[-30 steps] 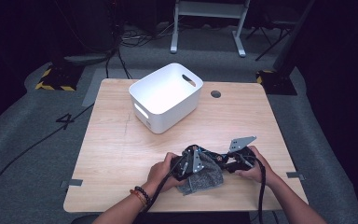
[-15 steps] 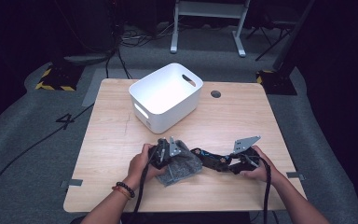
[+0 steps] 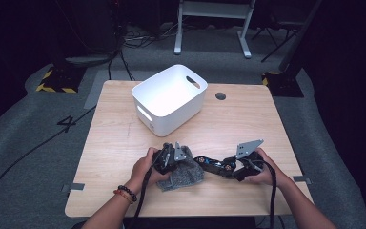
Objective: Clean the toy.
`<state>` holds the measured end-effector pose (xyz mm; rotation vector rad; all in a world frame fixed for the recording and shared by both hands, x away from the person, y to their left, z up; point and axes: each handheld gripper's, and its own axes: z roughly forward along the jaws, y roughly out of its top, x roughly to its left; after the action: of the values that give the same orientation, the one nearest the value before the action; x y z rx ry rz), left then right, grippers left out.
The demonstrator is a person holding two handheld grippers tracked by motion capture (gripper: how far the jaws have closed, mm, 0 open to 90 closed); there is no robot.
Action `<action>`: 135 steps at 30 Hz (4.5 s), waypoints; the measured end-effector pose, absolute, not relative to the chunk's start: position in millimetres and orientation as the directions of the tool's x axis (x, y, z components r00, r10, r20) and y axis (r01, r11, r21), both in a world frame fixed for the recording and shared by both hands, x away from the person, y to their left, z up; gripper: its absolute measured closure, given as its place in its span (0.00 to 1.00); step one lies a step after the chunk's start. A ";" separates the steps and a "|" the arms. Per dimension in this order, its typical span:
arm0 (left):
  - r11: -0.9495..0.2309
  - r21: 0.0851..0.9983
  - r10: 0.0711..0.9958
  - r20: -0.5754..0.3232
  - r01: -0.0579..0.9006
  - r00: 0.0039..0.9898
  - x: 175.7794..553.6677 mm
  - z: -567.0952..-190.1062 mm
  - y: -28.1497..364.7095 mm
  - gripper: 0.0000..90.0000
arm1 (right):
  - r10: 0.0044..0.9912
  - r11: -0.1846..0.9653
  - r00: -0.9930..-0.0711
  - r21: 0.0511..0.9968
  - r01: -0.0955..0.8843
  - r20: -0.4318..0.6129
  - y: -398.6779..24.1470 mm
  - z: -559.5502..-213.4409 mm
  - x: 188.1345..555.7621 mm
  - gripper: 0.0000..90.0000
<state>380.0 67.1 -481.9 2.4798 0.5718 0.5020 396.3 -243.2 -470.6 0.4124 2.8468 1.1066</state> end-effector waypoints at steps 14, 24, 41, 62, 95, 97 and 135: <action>-0.771 0.571 0.473 0.218 0.282 0.854 379.4 -483.1 71.2 0.89 | 0.253 0.790 -0.966 0.588 0.174 -0.055 -195.6 -442.3 397.1 0.41; -0.761 0.580 0.474 0.188 0.292 0.860 375.0 -483.4 78.3 0.89 | 0.293 0.828 -0.954 0.514 0.223 -0.057 -171.7 -446.2 410.8 0.47; -0.755 0.585 0.474 0.177 0.294 0.863 375.7 -484.2 79.6 0.89 | 0.297 0.894 -0.954 0.365 0.258 -0.052 -131.6 -452.6 421.8 0.70; -0.709 0.630 0.508 0.145 0.317 0.849 383.0 -482.2 82.0 0.91 | 0.282 0.671 -0.959 0.722 0.168 -0.038 -176.6 -421.3 401.7 0.71; -0.491 0.856 0.479 0.108 0.164 0.871 366.2 -424.9 57.9 0.93 | 0.228 0.639 -0.966 0.767 0.055 -0.120 -184.3 -420.1 383.4 0.72; -0.502 0.848 0.468 0.100 0.171 0.878 366.9 -427.3 60.3 0.93 | 0.241 0.611 -0.964 0.789 0.062 -0.111 -188.5 -422.7 382.5 0.72; -0.607 0.780 0.387 0.121 0.154 0.914 369.0 -452.9 19.7 0.86 | 0.268 0.496 -0.962 0.863 0.101 -0.041 -225.9 -431.8 380.8 0.71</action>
<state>369.0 19.7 -452.9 2.2233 0.3841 0.3516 380.8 -225.9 -431.8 0.3203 2.5662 1.4625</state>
